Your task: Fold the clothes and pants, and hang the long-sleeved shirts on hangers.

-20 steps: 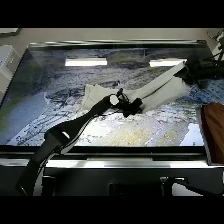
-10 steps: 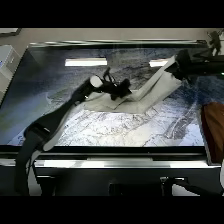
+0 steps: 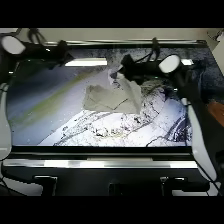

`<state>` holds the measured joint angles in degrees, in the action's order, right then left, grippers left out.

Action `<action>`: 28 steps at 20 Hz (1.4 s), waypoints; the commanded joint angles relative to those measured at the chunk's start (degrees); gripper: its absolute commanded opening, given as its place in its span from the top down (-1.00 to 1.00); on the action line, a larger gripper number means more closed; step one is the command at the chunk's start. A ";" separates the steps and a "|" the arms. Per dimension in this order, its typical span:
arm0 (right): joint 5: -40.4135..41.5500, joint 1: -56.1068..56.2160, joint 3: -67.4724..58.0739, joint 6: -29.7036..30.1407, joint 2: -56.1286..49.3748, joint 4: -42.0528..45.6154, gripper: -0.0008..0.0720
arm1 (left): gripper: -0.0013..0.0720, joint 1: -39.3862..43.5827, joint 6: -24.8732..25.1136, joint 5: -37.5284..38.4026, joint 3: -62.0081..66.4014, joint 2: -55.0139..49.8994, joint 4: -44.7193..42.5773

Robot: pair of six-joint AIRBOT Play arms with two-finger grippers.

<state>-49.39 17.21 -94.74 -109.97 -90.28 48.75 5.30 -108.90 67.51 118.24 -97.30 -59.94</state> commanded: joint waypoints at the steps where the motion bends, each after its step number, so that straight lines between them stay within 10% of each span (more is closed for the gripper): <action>1: 12.07 7.54 -0.07 -2.36 -6.86 -1.77 0.89 | 0.91 -7.26 1.18 3.74 -0.02 5.11 -1.62; 17: 28.79 13.40 -0.07 -2.25 -19.85 -11.10 0.88 | 0.91 -11.28 2.47 6.62 -2.80 6.25 -1.57; 18: 29.31 13.40 -0.07 -2.23 -19.98 -11.30 0.80 | 0.91 -11.28 2.47 6.64 -2.80 6.25 -1.57; 21: 28.59 13.40 -0.07 -2.03 -19.85 -14.19 -0.32 | 0.91 -11.28 2.47 6.69 -2.80 6.25 -1.55; 28: 16.44 2.16 -0.07 7.85 -10.47 -15.06 -0.66 | 0.91 -11.28 3.13 6.69 -2.80 6.45 -1.57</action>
<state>-24.99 25.80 -94.74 -106.65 -104.68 34.09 -5.93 -106.15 74.19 115.46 -90.98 -61.52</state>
